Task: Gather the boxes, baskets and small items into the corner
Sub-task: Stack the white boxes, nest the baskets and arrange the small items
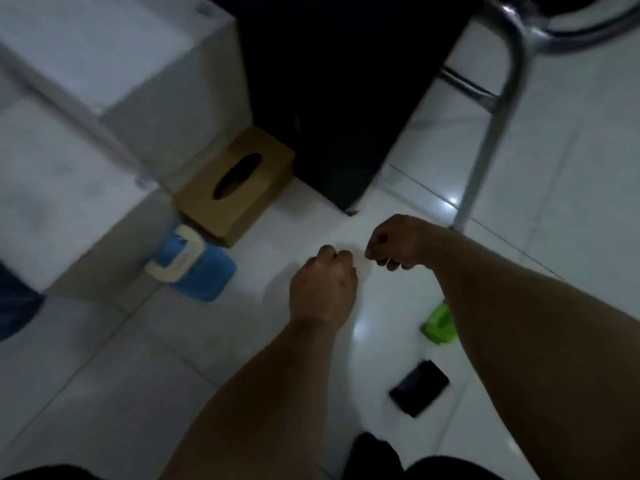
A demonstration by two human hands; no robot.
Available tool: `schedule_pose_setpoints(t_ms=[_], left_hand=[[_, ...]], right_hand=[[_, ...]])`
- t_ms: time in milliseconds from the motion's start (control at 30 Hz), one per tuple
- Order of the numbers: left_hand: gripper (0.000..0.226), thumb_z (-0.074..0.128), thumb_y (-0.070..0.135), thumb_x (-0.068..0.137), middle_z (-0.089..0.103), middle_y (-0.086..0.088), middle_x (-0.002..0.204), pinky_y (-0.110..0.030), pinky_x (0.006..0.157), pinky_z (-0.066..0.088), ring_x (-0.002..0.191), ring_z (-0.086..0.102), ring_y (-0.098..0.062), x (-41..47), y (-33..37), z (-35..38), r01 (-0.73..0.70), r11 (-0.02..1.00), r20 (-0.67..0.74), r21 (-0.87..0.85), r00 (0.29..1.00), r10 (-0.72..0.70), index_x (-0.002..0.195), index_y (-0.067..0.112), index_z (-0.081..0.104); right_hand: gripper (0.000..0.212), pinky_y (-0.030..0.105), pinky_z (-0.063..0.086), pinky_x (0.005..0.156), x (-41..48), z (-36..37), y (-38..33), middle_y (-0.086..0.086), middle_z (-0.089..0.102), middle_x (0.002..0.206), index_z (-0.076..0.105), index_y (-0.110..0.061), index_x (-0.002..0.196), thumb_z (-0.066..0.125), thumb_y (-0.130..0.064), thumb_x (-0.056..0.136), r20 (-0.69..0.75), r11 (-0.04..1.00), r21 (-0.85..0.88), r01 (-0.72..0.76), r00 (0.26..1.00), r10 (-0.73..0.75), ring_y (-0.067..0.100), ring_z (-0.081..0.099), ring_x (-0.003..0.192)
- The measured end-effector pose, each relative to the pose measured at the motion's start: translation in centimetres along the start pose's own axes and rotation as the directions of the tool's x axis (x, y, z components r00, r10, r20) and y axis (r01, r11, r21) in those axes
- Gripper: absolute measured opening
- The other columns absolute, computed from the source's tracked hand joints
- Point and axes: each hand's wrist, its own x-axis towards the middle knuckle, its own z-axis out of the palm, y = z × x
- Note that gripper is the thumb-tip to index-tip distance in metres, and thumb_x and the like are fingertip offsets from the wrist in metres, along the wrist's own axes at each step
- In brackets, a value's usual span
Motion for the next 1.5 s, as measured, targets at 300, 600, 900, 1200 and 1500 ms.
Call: schedule_pose_setpoints(t_ms=[300,600,900,1200,1500], left_hand=[[0.016,0.054,0.032,0.093,0.059,-0.003,0.107,-0.035,0.079,0.047,0.102,0.06,-0.028,-7.6,8.6,7.4,-0.05,0.997,0.566,-0.058,0.821,0.074,0.104,0.022,0.06],[0.048,0.073,0.043,0.082,0.062,-0.003,0.121,-0.036,0.088,0.048,0.111,0.059,-0.025,-9.5,10.8,10.6,-0.051,0.997,0.731,-0.051,0.679,0.072,0.122,0.02,0.058],[0.032,0.079,0.033,0.077,0.071,-0.008,0.093,-0.037,0.079,0.052,0.086,0.069,-0.027,-9.4,10.9,11.8,-0.133,0.991,0.666,0.035,0.742,0.076,0.1,0.015,0.067],[0.029,0.089,0.031,0.043,0.061,-0.001,0.053,-0.036,0.061,0.054,0.053,0.061,-0.022,-9.3,8.8,11.1,-0.113,0.989,0.703,0.095,0.711,0.014,0.055,0.019,0.065],[0.038,0.048,0.023,0.094,0.062,-0.003,0.123,-0.038,0.094,0.04,0.116,0.055,-0.027,-0.4,1.8,3.3,0.205,0.94,0.499,0.275,0.805,-0.321,0.132,0.025,0.052]], right_hand=[[0.011,0.022,0.052,0.047,-6.6,5.4,17.3,0.01,0.07,0.075,0.073,-0.01,0.092,0.072,-0.017,0.085,-0.007,0.914,0.076,-0.399,0.916,0.4,0.02,0.065,0.057],[0.049,0.037,0.052,0.083,-5.1,6.1,20.1,0.001,0.053,0.124,0.052,-0.039,0.134,0.066,-0.039,0.087,-0.23,0.878,-0.425,-0.222,0.964,0.133,0.026,0.06,0.106],[0.035,0.042,0.053,0.089,-1.8,6.4,18.6,0.005,0.061,0.127,0.056,-0.02,0.131,0.053,-0.016,0.096,0.094,0.44,-0.893,0.095,0.995,-0.024,0.031,0.062,0.111],[0.028,0.039,0.053,0.091,0.8,4.5,15.5,0.005,0.062,0.123,0.063,-0.021,0.121,0.051,-0.022,0.096,0.216,0.359,-0.905,0.229,0.973,-0.075,0.029,0.062,0.113],[0.026,0.035,0.049,0.083,3.6,0.6,6.9,0.002,0.063,0.119,0.061,-0.026,0.118,0.049,-0.035,0.097,0.224,0.304,-0.876,0.375,0.874,-0.432,0.027,0.063,0.107]])
